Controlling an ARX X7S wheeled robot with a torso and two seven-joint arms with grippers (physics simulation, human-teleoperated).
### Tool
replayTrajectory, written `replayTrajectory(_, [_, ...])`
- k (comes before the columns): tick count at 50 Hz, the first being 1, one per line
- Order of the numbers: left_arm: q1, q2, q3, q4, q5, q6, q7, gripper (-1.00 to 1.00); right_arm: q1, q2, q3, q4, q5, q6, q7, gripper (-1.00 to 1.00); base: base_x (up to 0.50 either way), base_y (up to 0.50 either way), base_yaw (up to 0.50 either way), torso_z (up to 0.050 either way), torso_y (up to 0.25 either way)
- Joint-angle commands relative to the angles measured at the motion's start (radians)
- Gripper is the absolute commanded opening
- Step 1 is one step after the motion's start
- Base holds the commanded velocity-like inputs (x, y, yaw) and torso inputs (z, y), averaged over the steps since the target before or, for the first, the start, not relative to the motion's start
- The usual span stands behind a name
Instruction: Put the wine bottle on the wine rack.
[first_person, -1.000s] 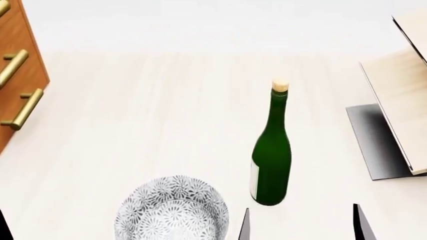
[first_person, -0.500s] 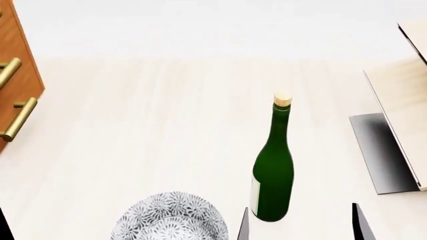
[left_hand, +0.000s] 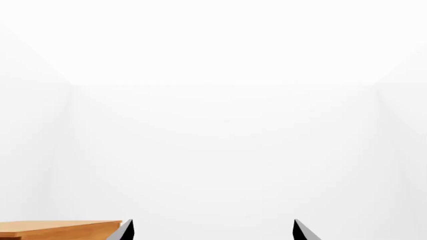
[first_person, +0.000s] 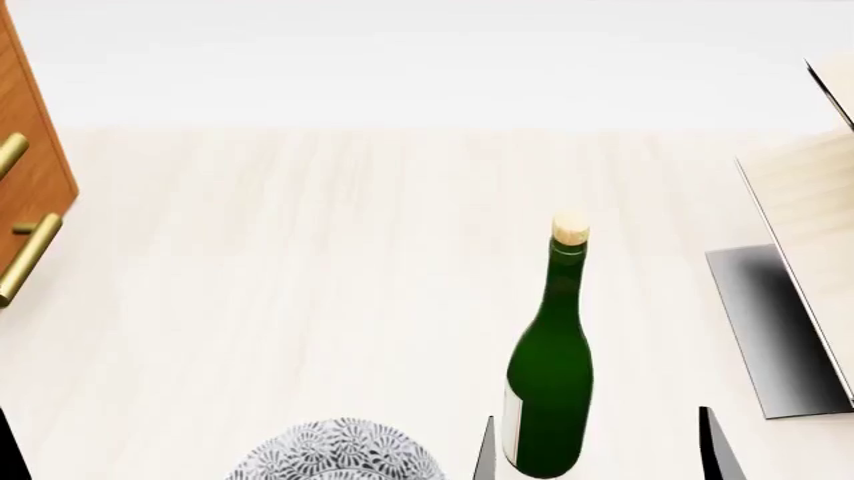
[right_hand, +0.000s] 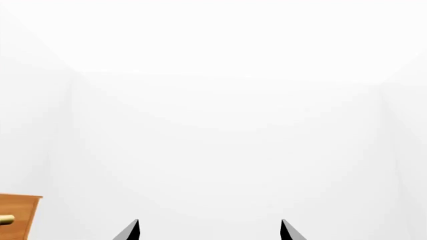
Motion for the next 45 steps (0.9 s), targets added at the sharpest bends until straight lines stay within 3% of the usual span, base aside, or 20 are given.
replayTrajectory(1, [-0.002, -0.005, 0.005, -0.002, 0.0, 0.001, -0.006, 1.0, 0.003, 0.005, -0.004, 0.006, 0.002, -0.002, 0.006, 1.0, 0.1, 0.0, 0.0, 0.0, 0.0])
replayTrajectory(45, [-0.01, -0.025, 0.018, -0.02, -0.005, 0.005, -0.027, 1.0, 0.017, 0.022, -0.032, 0.021, 0.022, 0.042, 0.013, 1.0, 0.05, -0.01, 0.0, 0.0, 0.0])
